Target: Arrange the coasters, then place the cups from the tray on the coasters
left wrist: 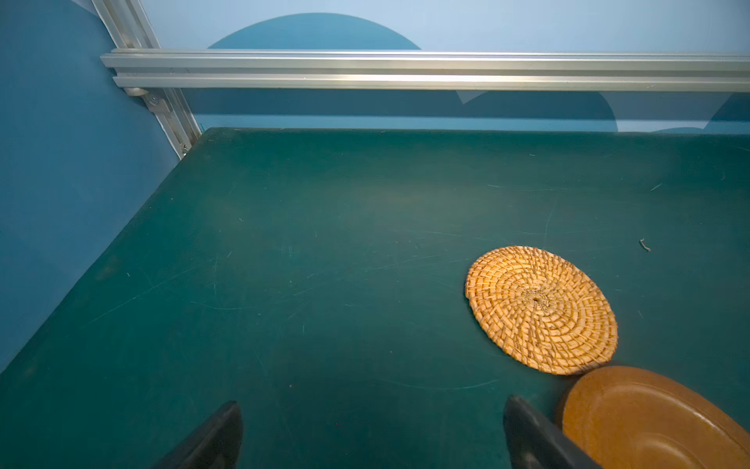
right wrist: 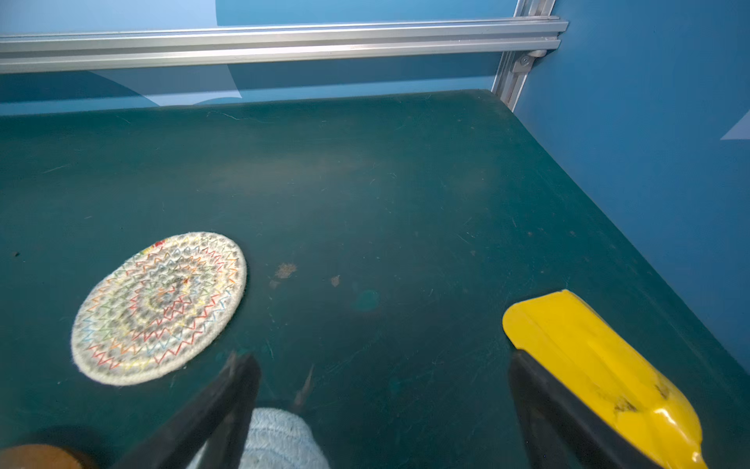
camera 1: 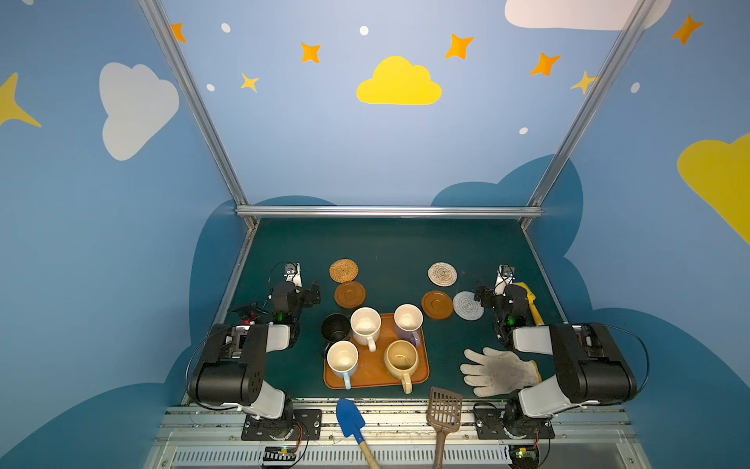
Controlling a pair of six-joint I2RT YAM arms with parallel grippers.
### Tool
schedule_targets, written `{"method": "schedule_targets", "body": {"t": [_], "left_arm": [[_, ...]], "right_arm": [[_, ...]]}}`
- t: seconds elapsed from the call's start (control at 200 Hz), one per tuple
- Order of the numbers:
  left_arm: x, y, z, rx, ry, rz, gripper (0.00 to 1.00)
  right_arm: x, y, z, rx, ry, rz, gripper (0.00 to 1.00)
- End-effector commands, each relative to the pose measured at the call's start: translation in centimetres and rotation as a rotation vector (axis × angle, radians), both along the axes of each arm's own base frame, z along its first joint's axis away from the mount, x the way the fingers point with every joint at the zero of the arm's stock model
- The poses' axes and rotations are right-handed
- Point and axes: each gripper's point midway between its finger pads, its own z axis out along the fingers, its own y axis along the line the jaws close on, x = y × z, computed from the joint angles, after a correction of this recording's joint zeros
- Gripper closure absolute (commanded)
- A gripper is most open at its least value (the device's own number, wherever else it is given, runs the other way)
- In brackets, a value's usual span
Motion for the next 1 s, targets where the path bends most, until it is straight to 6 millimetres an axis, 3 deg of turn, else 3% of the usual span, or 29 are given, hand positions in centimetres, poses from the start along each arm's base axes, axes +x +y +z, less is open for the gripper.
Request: {"method": "schedule_targets", "body": {"t": [0.0, 0.996], "left_arm": [[-0.19, 0.22, -0.55, 0.008, 0.017, 0.007, 0.01], [-0.11, 0.17, -0.54, 0.005, 0.018, 0.006, 0.01]], "right_arm": [[-0.05, -0.11, -0.17, -0.003, 0.006, -0.008, 0.04], [-0.01, -0.09, -0.12, 0.0, 0.005, -0.006, 0.03]]}}
